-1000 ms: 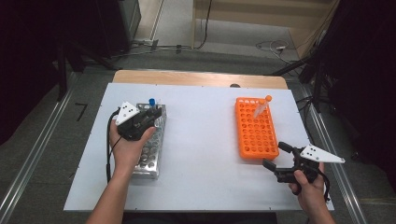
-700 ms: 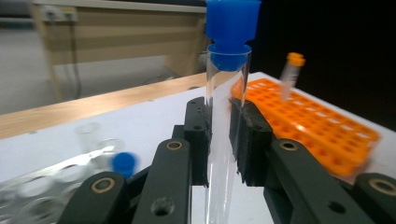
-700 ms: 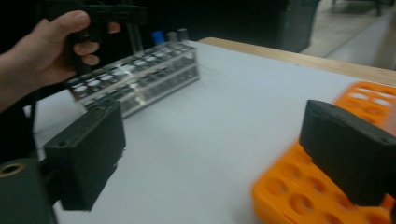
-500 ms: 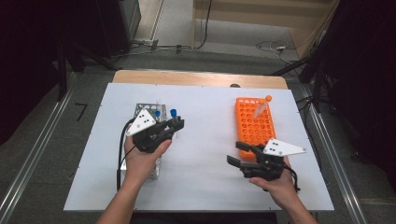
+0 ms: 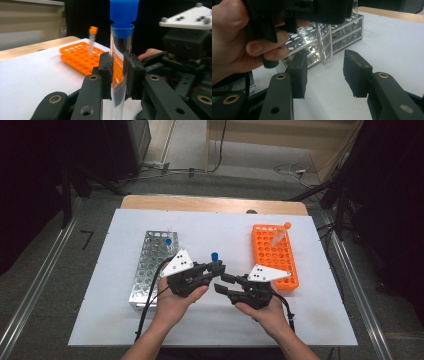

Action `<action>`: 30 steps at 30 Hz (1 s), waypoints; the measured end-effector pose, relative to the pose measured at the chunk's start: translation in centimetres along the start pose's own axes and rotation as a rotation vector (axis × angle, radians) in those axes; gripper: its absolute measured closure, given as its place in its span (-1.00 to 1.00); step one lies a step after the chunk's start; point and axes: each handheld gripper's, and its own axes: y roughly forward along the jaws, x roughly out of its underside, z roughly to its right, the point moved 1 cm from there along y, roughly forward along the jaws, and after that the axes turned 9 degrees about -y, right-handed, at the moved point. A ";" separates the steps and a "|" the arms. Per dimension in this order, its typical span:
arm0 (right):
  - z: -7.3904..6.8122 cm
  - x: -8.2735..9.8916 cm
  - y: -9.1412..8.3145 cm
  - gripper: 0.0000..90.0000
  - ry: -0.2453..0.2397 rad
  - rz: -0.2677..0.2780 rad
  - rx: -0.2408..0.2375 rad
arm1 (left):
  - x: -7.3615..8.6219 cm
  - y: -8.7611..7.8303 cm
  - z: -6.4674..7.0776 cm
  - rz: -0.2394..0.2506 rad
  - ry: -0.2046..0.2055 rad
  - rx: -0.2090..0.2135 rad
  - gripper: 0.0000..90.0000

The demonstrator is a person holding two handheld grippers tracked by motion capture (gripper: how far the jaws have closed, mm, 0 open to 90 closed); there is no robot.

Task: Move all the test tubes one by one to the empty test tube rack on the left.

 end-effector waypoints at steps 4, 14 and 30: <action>-0.2 0.1 -0.1 0.57 -0.011 0.007 -0.002 | 0.3 0.5 0.4 -0.019 0.005 0.022 0.71; -0.6 0.8 0.1 0.68 -0.055 -0.012 -0.001 | -0.6 -0.2 0.4 -0.005 0.009 0.016 0.46; -0.3 1.2 -0.2 0.12 -0.051 -0.010 0.021 | -1.3 -1.0 0.0 -0.010 -0.014 -0.002 0.71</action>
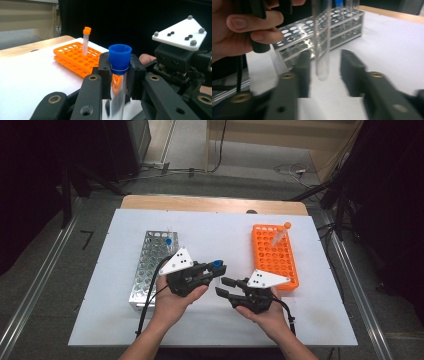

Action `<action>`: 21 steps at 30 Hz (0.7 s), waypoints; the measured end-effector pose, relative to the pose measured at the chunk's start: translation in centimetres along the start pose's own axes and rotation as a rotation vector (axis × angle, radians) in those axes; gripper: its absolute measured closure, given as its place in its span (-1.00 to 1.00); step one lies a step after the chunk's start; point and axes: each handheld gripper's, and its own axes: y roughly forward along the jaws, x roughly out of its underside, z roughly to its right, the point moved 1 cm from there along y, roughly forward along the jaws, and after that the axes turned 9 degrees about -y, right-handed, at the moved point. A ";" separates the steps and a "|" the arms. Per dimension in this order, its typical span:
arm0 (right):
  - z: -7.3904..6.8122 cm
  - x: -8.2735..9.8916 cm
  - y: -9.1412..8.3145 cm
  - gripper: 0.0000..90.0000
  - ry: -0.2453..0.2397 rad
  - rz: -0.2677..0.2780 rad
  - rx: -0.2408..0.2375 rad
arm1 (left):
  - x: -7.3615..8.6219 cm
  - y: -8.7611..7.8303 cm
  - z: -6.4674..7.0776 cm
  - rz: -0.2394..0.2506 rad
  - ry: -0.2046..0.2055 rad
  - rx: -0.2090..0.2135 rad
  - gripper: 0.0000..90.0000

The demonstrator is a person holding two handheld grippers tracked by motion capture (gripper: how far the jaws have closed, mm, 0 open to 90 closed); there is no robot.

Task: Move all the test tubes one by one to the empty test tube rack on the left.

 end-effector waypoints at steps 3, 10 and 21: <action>0.7 0.1 -0.9 -0.23 0.009 0.001 0.021 | -0.2 -0.5 -0.4 0.014 0.007 -0.023 0.71; 2.9 1.1 -4.3 -0.73 0.021 -0.005 0.115 | -0.9 -2.2 -2.0 0.052 0.025 -0.111 0.71; 5.9 2.9 -9.2 -1.00 0.066 0.013 0.176 | -1.9 -5.7 -5.3 0.138 0.008 -0.256 0.71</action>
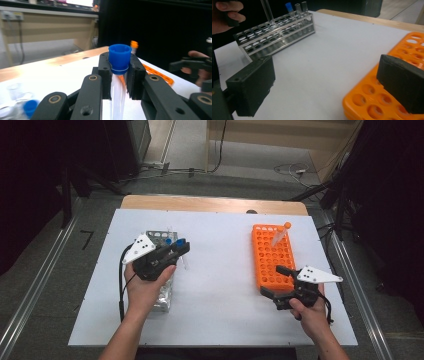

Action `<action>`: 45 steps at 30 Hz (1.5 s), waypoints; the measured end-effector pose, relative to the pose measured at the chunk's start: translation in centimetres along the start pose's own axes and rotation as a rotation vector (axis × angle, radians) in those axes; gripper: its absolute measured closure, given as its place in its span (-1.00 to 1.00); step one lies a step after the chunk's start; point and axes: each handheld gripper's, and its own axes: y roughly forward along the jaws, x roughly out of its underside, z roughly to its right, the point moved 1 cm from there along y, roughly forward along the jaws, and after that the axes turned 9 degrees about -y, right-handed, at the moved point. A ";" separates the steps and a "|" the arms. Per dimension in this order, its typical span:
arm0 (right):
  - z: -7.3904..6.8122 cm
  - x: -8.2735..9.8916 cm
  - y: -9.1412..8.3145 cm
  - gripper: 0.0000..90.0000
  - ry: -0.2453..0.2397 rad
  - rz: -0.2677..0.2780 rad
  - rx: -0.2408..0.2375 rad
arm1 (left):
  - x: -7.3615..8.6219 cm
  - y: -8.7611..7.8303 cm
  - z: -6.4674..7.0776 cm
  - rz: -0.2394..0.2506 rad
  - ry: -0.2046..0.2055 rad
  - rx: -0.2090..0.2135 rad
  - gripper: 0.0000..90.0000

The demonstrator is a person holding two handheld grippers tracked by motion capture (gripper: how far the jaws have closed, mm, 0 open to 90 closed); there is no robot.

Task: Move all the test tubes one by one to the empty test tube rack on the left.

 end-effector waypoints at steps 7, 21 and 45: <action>1.8 1.3 -2.5 -1.00 0.029 -0.003 0.064 | -0.3 -0.9 -2.3 0.043 -0.003 -0.094 0.71; 3.2 2.6 -4.2 -1.00 0.059 -0.011 0.117 | 0.6 0.5 -4.3 0.055 0.043 -0.221 0.71; 3.5 2.8 -4.2 -1.00 0.063 -0.010 0.138 | 1.9 1.4 -4.6 -0.106 0.066 -0.328 0.68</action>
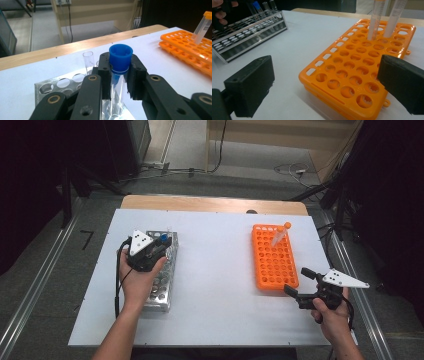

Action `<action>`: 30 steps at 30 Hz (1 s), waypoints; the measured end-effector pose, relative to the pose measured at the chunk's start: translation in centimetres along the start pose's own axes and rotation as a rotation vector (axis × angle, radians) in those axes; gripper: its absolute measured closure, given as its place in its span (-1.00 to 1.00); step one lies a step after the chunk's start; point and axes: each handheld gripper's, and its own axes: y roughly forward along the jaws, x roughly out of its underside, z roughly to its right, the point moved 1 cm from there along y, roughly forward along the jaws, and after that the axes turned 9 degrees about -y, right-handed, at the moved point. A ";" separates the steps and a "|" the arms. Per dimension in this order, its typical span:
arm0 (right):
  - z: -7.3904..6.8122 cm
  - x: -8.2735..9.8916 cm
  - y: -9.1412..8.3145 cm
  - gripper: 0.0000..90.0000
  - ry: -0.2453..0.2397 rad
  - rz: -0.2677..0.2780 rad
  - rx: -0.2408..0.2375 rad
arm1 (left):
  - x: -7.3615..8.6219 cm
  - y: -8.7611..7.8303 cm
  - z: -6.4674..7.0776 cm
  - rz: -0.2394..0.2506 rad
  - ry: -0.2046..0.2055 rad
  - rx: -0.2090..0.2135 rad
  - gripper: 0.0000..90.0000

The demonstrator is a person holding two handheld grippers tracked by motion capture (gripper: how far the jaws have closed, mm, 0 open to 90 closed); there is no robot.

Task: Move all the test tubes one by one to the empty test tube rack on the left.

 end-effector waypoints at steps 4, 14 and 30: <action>0.0 0.0 0.1 -1.00 0.000 -0.003 0.000 | 0.0 0.1 0.2 -0.017 0.008 -0.002 0.57; 0.0 0.0 0.1 -1.00 -0.001 -0.001 0.005 | -0.1 0.0 0.2 -0.022 -0.014 0.021 0.39; 1.6 -2.2 2.1 -0.68 0.030 0.037 0.044 | -0.6 -2.9 1.5 -0.017 -0.094 0.226 -0.83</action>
